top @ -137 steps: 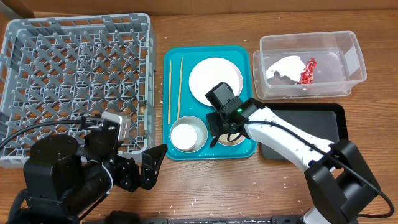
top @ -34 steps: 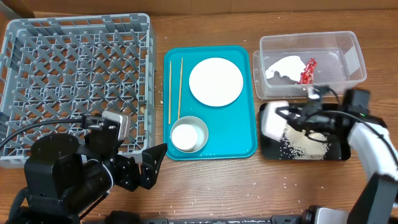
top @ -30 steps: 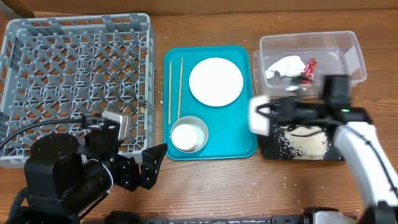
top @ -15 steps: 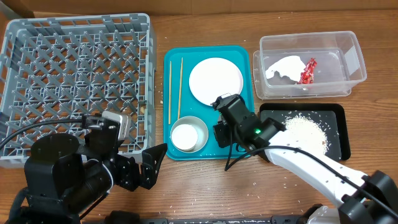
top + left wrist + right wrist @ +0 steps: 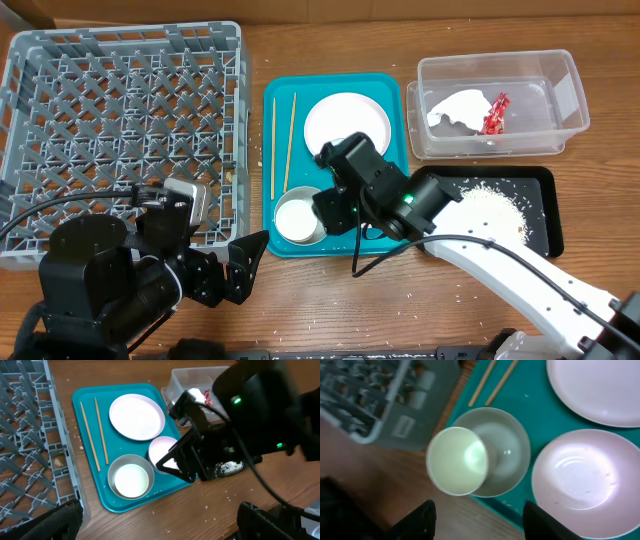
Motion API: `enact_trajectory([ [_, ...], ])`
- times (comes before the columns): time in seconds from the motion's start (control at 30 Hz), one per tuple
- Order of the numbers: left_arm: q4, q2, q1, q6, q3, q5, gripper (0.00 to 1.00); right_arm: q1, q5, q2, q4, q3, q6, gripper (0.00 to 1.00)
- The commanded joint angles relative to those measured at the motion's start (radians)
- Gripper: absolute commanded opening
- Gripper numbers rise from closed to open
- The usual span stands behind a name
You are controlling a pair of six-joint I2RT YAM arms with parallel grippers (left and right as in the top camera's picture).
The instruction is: Sort waste into correct bins and load items into the dishwasher
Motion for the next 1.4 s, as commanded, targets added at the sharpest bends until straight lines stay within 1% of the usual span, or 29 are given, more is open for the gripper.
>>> enact_trajectory([
  [0.0,0.004,0.002,-0.002,0.023,0.008,0.0,1.0,0.008,-0.056,-0.017,-0.014,0.019,0.065,0.57],
  [0.1,0.004,0.002,-0.002,0.023,0.008,0.0,1.0,0.008,-0.056,0.003,0.008,0.018,0.079,0.57],
  [0.2,0.005,0.002,-0.002,0.023,0.008,-0.001,1.0,0.008,-0.056,0.032,0.028,0.018,0.083,0.6],
  [0.27,0.009,0.001,-0.002,0.023,0.008,-0.023,1.0,0.008,-0.056,0.054,0.043,0.016,0.105,0.6],
  [0.5,0.003,0.002,-0.002,-0.018,0.008,-0.018,1.0,0.008,-0.055,0.149,0.07,0.011,0.108,0.59],
  [0.57,0.005,0.002,-0.002,-0.018,0.008,-0.018,1.0,0.008,-0.055,0.167,0.083,0.011,0.108,0.56],
  [0.63,0.024,0.002,-0.002,-0.023,0.008,-0.008,1.0,0.008,-0.052,0.194,0.092,0.011,0.108,0.56],
  [0.67,0.032,0.002,-0.002,-0.023,0.008,0.001,1.0,0.008,-0.048,0.211,0.095,0.011,0.108,0.54],
  [0.73,0.048,0.002,-0.002,-0.035,0.008,0.008,1.0,0.008,-0.05,0.252,0.101,0.01,0.108,0.48],
  [0.8,0.065,0.002,-0.002,-0.046,0.008,0.008,1.0,0.008,-0.065,0.293,0.101,0.01,0.108,0.23],
  [0.87,0.078,0.002,-0.002,-0.046,0.008,-0.005,1.0,0.008,-0.067,0.304,0.101,0.01,0.108,0.11],
  [0.9,0.08,0.002,-0.002,-0.058,0.008,-0.021,1.0,0.006,-0.067,0.301,0.101,0.013,0.108,0.07],
  [0.93,0.082,0.005,-0.002,-0.097,0.008,-0.047,1.0,0.004,-0.068,0.295,0.1,0.018,0.108,0.04],
  [1.03,0.088,0.019,-0.002,-0.193,0.008,-0.105,1.0,-0.014,-0.068,0.251,0.086,0.044,0.107,0.04],
  [1.2,0.118,0.079,0.0,-0.243,0.008,-0.088,1.0,-0.084,-0.068,0.121,0.03,0.091,0.103,0.04],
  [1.27,0.134,0.116,0.001,-0.248,0.008,-0.033,1.0,-0.124,-0.072,0.057,-0.001,0.112,0.09,0.04],
  [1.37,0.166,0.177,0.016,-0.247,0.008,0.108,1.0,-0.2,-0.179,-0.051,-0.023,0.135,-0.008,0.04],
])
